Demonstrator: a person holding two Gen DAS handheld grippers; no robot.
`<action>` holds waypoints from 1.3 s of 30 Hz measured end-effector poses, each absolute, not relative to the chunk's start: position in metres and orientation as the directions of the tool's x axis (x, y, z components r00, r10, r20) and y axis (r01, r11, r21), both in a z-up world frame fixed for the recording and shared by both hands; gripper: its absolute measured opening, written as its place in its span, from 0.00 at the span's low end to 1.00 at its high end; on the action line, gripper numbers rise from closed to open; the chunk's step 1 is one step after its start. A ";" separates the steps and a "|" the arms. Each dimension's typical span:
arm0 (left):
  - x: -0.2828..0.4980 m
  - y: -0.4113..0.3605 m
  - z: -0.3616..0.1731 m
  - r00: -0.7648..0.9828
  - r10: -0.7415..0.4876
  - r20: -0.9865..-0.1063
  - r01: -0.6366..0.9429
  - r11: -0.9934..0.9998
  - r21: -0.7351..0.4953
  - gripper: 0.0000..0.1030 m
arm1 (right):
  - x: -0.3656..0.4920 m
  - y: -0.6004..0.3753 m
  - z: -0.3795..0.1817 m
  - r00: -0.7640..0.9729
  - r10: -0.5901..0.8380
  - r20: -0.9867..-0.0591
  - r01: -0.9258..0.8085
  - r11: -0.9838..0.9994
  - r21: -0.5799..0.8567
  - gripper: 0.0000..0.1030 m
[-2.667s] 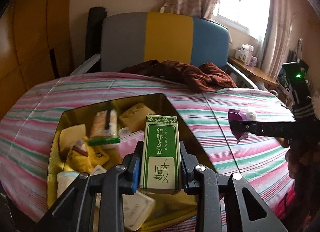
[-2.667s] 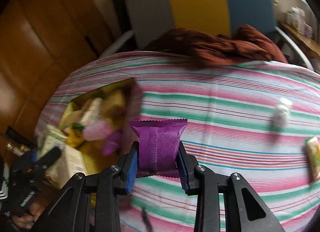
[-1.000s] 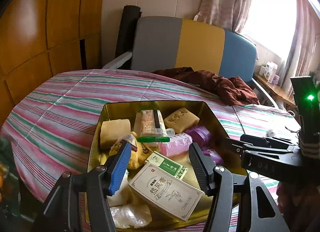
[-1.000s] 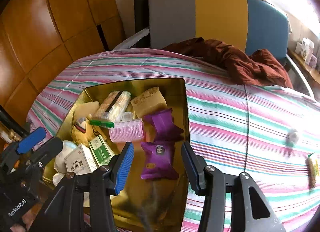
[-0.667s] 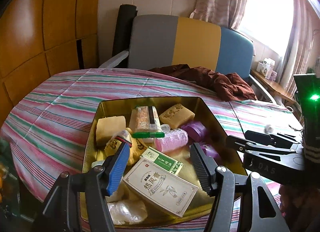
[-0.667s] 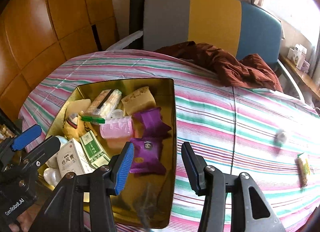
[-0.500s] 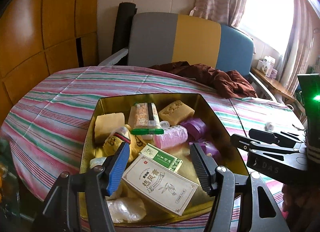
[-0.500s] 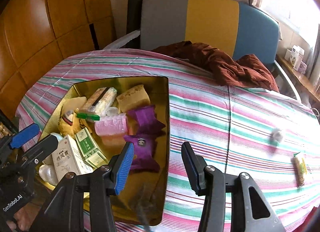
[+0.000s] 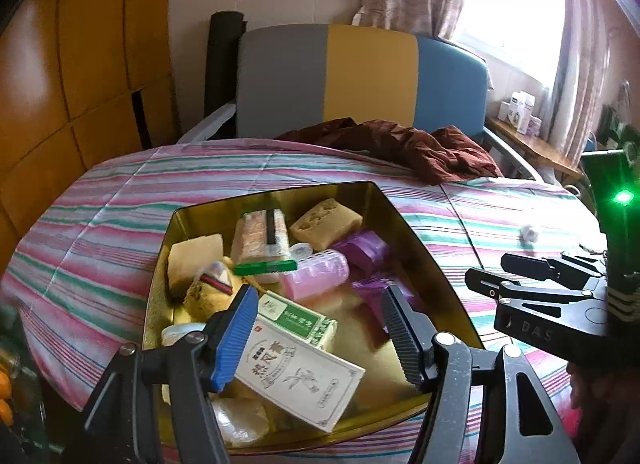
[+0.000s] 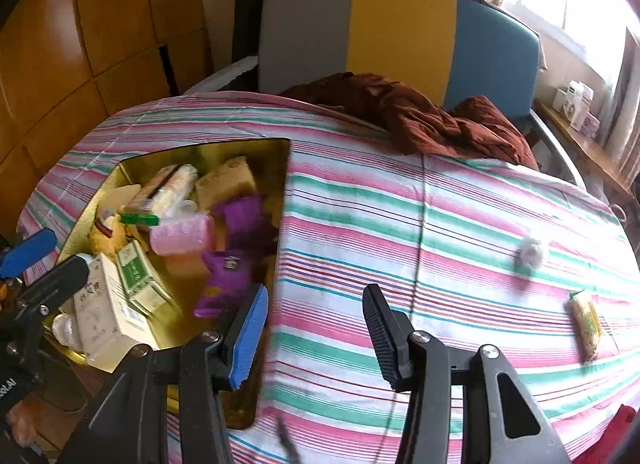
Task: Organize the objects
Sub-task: 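Move both grippers back toward the white ball and WEIDAN cracker packet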
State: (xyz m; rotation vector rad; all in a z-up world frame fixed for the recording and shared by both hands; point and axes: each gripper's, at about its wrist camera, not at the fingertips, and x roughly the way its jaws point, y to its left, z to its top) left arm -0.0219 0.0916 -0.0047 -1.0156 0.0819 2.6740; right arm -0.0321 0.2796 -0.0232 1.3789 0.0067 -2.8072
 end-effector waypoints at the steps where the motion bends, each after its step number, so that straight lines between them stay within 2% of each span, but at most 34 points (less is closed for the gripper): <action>1: -0.021 0.094 -0.004 -0.715 0.240 -0.657 -0.284 -0.958 -0.041 0.63 | -0.031 0.284 -0.023 -0.610 -0.005 -0.792 0.006 -1.000 0.002 0.48; 21: -0.016 0.153 -0.002 -0.682 0.293 -0.670 -0.426 -0.904 0.037 0.66 | -0.028 0.428 -0.017 -0.548 0.090 -0.832 -0.243 -0.968 0.055 0.48; 28: -0.019 0.174 -0.005 -0.662 0.316 -0.680 -0.472 -0.880 0.051 0.66 | -0.031 0.485 -0.016 -0.500 0.157 -0.851 -0.317 -0.948 0.011 0.49; 30: -0.019 0.181 -0.005 -0.655 0.323 -0.682 -0.484 -0.873 0.051 0.66 | -0.032 0.501 -0.017 -0.482 0.178 -0.858 -0.330 -0.944 -0.011 0.59; 31: -0.019 0.184 -0.006 -0.653 0.327 -0.683 -0.491 -0.870 0.053 0.66 | -0.031 0.509 -0.018 -0.472 0.188 -0.861 -0.339 -0.941 -0.020 0.69; 39: -0.024 0.206 -0.015 -0.621 0.347 -0.703 -0.529 -0.847 0.049 0.66 | -0.029 0.556 -0.030 -0.384 0.271 -0.883 -0.386 -0.916 -0.113 0.70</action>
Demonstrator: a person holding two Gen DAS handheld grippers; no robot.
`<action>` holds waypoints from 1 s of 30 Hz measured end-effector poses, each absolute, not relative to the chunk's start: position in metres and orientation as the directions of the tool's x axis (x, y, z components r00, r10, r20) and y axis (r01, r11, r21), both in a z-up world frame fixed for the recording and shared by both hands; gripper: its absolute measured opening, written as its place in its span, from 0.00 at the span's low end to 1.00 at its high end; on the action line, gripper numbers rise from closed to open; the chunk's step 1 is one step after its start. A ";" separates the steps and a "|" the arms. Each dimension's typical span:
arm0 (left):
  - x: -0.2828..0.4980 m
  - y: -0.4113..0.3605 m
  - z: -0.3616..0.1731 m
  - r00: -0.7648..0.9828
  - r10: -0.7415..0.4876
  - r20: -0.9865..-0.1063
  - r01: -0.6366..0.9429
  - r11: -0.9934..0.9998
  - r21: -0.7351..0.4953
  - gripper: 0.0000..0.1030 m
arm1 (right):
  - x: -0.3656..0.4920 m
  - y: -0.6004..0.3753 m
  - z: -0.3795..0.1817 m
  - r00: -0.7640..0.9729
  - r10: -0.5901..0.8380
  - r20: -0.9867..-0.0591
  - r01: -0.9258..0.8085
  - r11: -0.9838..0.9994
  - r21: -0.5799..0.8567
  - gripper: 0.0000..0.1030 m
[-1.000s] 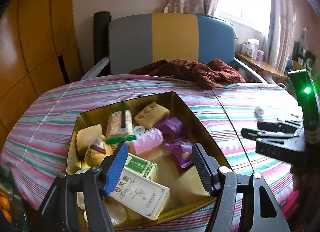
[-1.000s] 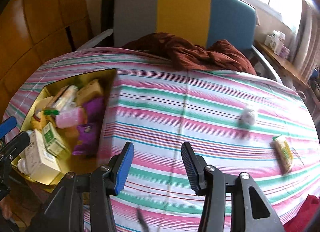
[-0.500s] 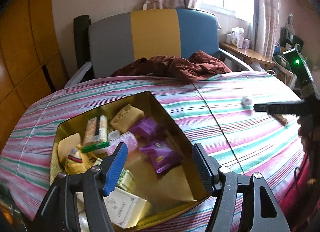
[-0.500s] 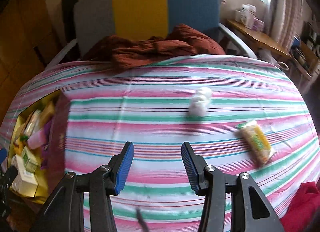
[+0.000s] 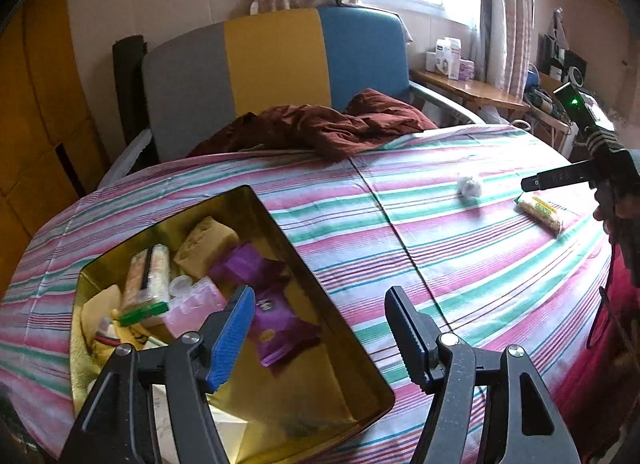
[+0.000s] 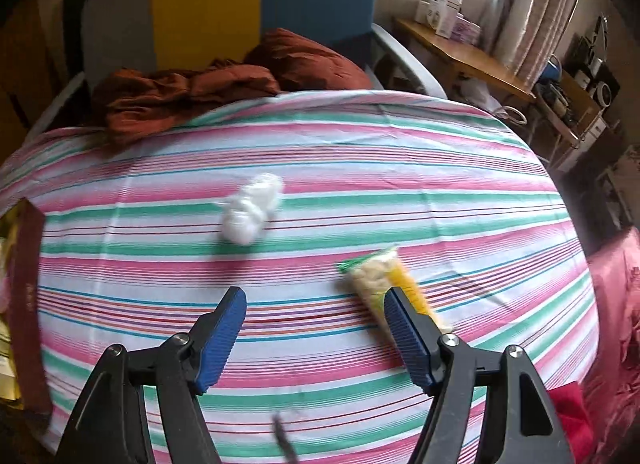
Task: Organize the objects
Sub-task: 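Move both grippers back toward the white ball and WEIDAN cracker packet, then grasp the white wrapped ball with the left gripper while the right gripper grasps the WEIDAN packet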
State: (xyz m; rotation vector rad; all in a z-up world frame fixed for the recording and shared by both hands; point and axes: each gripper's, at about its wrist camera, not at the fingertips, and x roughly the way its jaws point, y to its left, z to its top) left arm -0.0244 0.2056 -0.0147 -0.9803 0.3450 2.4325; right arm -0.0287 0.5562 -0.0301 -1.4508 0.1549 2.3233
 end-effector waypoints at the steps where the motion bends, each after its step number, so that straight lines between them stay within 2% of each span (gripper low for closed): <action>1: -0.025 0.208 -0.016 -0.616 0.349 -0.706 -0.534 -0.844 0.049 0.66 | -0.029 0.563 -0.033 -0.369 0.272 -0.888 -0.388 -0.914 -0.119 0.71; 14: -0.032 0.247 -0.024 -0.568 0.376 -0.733 -0.591 -0.805 0.045 0.66 | -0.037 0.621 -0.081 -0.240 0.259 -0.936 -0.429 -0.893 -0.137 0.73; 23: -0.035 0.276 -0.028 -0.530 0.401 -0.747 -0.628 -0.778 0.028 0.66 | -0.032 0.642 -0.098 -0.219 0.198 -0.955 -0.480 -0.874 -0.071 0.74; 30: -0.040 0.304 -0.033 -0.496 0.418 -0.762 -0.657 -0.754 0.014 0.66 | -0.027 0.649 -0.098 -0.228 0.201 -0.953 -0.504 -0.862 -0.062 0.74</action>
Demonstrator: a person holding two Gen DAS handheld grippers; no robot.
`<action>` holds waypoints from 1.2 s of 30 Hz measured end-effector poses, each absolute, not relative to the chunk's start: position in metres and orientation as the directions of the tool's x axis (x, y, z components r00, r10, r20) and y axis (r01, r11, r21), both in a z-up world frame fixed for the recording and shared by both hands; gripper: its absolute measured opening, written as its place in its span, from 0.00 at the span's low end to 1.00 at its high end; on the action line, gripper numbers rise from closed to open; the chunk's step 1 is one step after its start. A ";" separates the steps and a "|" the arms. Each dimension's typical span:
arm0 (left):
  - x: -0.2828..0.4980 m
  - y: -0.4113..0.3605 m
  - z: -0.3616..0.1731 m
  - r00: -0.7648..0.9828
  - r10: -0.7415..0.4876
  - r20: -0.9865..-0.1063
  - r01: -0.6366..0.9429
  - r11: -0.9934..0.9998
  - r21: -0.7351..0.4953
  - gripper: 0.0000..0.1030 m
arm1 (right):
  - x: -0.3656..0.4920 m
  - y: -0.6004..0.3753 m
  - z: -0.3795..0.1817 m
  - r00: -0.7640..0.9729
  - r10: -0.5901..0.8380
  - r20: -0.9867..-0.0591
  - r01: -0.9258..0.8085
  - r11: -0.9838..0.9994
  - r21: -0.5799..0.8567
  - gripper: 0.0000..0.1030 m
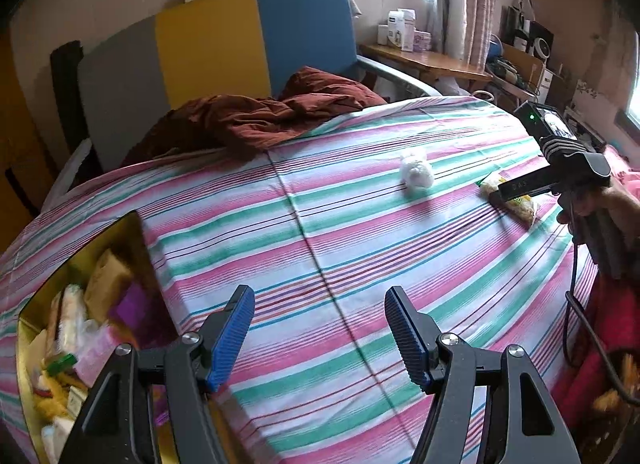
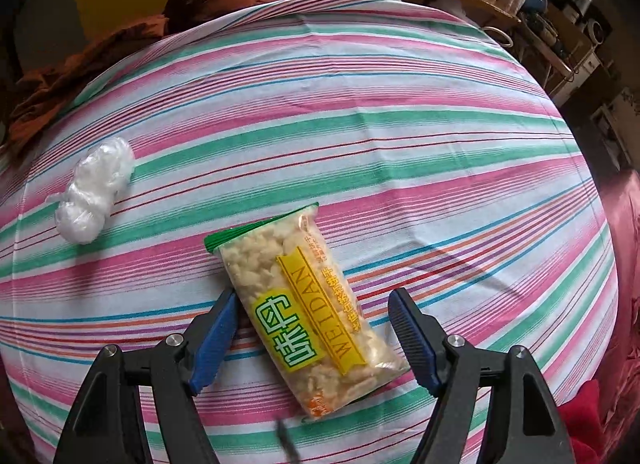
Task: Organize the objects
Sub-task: 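Grasp the white wrapped ball with the left gripper while the right gripper grasps the WEIDAN packet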
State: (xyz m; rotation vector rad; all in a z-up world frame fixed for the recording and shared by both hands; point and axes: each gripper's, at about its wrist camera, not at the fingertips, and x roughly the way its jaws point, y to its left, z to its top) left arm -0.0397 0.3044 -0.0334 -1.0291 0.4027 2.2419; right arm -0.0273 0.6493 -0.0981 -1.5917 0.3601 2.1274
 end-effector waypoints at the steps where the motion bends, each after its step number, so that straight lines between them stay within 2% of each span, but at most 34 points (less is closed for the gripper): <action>1: -0.041 0.307 -0.034 -0.490 0.419 -0.764 -0.659 -0.752 0.010 0.66 | -0.027 0.650 -0.098 -0.228 0.196 -0.954 -0.505 -0.861 -0.057 0.73; 3: -0.045 0.314 -0.037 -0.477 0.423 -0.770 -0.664 -0.748 0.000 0.66 | -0.027 0.649 -0.098 -0.234 0.186 -0.954 -0.503 -0.863 -0.045 0.72; 5: -0.048 0.319 -0.040 -0.470 0.426 -0.773 -0.667 -0.745 -0.005 0.66 | -0.027 0.646 -0.096 -0.255 0.166 -0.952 -0.490 -0.872 -0.021 0.55; 7: -0.051 0.326 -0.042 -0.463 0.429 -0.776 -0.672 -0.740 -0.008 0.66 | -0.028 0.641 -0.094 -0.261 0.173 -0.950 -0.469 -0.883 -0.032 0.50; 11: -0.056 0.342 -0.044 -0.463 0.427 -0.777 -0.682 -0.731 0.005 0.66 | -0.035 0.618 -0.091 -0.302 0.094 -0.949 -0.361 -0.932 0.023 0.50; 14: -0.062 0.356 -0.048 -0.457 0.424 -0.782 -0.692 -0.722 0.013 0.66 | -0.038 0.603 -0.092 -0.296 0.093 -0.951 -0.295 -0.955 -0.002 0.50; 21: -0.088 0.395 -0.062 -0.409 0.427 -0.806 -0.708 -0.706 -0.014 0.66 | -0.036 0.605 -0.091 -0.292 0.110 -0.950 -0.321 -0.947 -0.011 0.51; 27: -0.104 0.434 -0.066 -0.350 0.480 -0.804 -0.740 -0.669 -0.077 0.66 | -0.037 0.604 -0.092 -0.286 0.120 -0.951 -0.330 -0.944 -0.020 0.51; 36: -0.128 0.502 -0.071 -0.340 0.509 -0.791 -0.785 -0.617 -0.060 0.68 | -0.036 0.603 -0.091 -0.286 0.127 -0.950 -0.323 -0.946 -0.029 0.51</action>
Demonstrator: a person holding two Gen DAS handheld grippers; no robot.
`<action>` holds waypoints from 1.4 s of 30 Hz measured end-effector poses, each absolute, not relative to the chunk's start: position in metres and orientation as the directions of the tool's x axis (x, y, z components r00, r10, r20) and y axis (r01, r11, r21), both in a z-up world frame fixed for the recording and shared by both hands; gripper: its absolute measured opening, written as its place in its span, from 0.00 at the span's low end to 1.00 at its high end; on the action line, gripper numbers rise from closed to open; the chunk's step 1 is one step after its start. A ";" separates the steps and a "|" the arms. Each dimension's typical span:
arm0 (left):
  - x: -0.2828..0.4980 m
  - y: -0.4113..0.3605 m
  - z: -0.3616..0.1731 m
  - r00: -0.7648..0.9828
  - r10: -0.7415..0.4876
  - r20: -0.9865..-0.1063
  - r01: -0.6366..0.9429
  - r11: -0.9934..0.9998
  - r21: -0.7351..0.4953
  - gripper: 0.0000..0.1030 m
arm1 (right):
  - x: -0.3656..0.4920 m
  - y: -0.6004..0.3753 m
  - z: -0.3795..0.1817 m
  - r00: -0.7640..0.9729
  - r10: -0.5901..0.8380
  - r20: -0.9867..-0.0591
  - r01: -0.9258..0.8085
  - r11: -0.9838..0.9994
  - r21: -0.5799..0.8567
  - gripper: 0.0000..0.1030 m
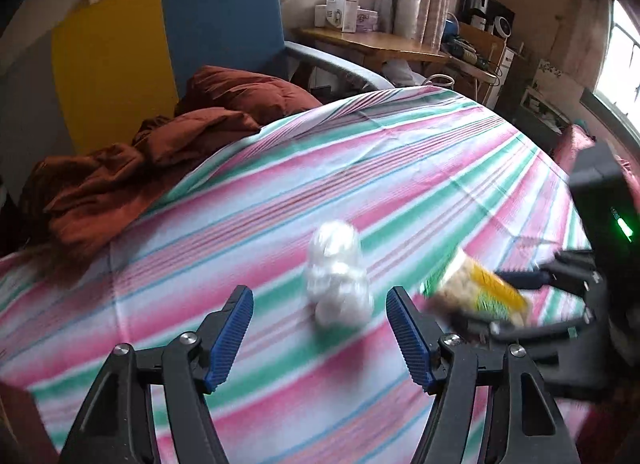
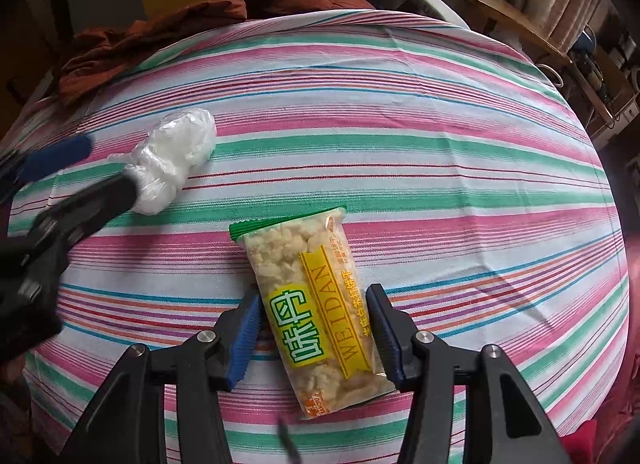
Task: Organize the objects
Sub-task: 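Grasp the white wrapped ball with the left gripper while the right gripper grasps the WEIDAN packet, then carry the white ball and WEIDAN packet to the gold tray and release both grippers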
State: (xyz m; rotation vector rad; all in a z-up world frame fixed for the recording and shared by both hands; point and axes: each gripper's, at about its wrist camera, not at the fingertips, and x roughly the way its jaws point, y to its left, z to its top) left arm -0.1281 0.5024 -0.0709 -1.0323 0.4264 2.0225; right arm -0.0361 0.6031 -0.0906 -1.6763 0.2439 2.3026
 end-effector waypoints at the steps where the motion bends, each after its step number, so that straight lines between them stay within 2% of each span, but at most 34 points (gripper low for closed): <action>1: -0.131 0.507 -0.073 -0.337 0.508 -0.793 -0.786 -0.615 -0.060 0.68 | -0.036 0.602 -0.091 -0.286 0.128 -0.950 -0.322 -0.946 -0.030 0.52; 6: -0.148 0.535 -0.092 -0.319 0.478 -0.818 -0.787 -0.615 -0.053 0.68 | -0.030 0.602 -0.093 -0.290 0.130 -0.948 -0.317 -0.948 -0.033 0.52; 8: -0.154 0.541 -0.104 -0.319 0.438 -0.841 -0.776 -0.630 -0.034 0.51 | -0.029 0.600 -0.094 -0.294 0.129 -0.947 -0.314 -0.949 -0.032 0.52; 9: -0.155 0.539 -0.108 -0.322 0.428 -0.844 -0.769 -0.638 -0.031 0.37 | -0.029 0.600 -0.093 -0.297 0.129 -0.946 -0.312 -0.950 -0.032 0.52; 10: -0.154 0.534 -0.106 -0.336 0.444 -0.830 -0.766 -0.641 -0.033 0.35 | -0.029 0.599 -0.093 -0.298 0.130 -0.946 -0.310 -0.950 -0.033 0.52; 18: -0.120 0.473 -0.106 -0.378 0.420 -0.825 -0.719 -0.695 -0.025 0.34 | -0.036 0.589 -0.091 -0.319 0.101 -0.942 -0.281 -0.960 -0.007 0.50; 23: -0.087 0.426 -0.107 -0.437 0.384 -0.813 -0.658 -0.753 -0.002 0.34 | -0.041 0.555 -0.088 -0.340 0.013 -0.940 -0.126 -0.991 0.032 0.50; 28: -0.057 0.381 -0.108 -0.482 0.383 -0.788 -0.602 -0.798 -0.020 0.34 | -0.043 0.538 -0.088 -0.342 -0.009 -0.940 -0.054 -0.998 0.029 0.50; 42: -0.046 0.370 -0.111 -0.514 0.394 -0.762 -0.586 -0.810 -0.023 0.35 | -0.044 0.530 -0.087 -0.342 0.009 -0.940 -0.040 -0.999 0.005 0.50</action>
